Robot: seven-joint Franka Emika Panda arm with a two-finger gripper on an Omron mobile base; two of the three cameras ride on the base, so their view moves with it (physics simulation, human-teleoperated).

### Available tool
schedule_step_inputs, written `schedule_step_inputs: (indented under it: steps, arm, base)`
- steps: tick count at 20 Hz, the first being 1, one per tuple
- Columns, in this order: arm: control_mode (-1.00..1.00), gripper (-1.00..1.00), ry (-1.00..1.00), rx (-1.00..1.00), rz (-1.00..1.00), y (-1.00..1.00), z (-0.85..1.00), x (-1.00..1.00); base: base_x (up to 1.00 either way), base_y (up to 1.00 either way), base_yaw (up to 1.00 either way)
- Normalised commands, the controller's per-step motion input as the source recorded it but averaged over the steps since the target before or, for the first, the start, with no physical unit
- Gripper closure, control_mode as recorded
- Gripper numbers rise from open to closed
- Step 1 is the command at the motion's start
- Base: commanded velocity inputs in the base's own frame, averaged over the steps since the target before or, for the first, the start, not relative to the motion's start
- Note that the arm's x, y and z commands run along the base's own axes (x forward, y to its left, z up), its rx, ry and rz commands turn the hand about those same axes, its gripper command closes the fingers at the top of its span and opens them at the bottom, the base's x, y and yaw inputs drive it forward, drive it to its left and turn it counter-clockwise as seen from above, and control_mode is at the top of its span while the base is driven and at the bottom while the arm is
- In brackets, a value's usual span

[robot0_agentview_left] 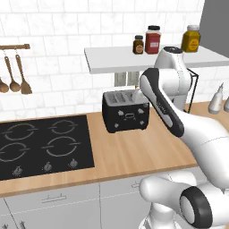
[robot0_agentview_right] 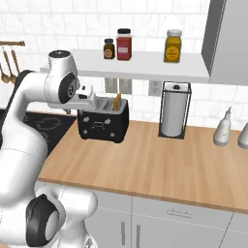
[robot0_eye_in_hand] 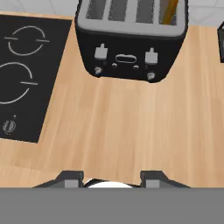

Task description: Start the toaster. Once the lever pops up, take the bread to the plate on the dining counter.

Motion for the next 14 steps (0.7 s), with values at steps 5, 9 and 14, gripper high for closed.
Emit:
schedule_step_inputs:
  steps: [5,9,14]
  arm:
    - [-1.0,-1.0,0.0,0.0,0.0,-0.11,-0.09,-0.18]
    - [-1.0,-1.0,0.05,0.0,0.0,-0.45,-0.49,-0.23]
    - [-1.0,-1.0,0.0,0.0,-0.04,-0.41,-0.47,0.19]
  base:
    - [0.0,0.0,0.0]
    - [0.0,0.0,0.0]
    - [0.0,0.0,0.0]
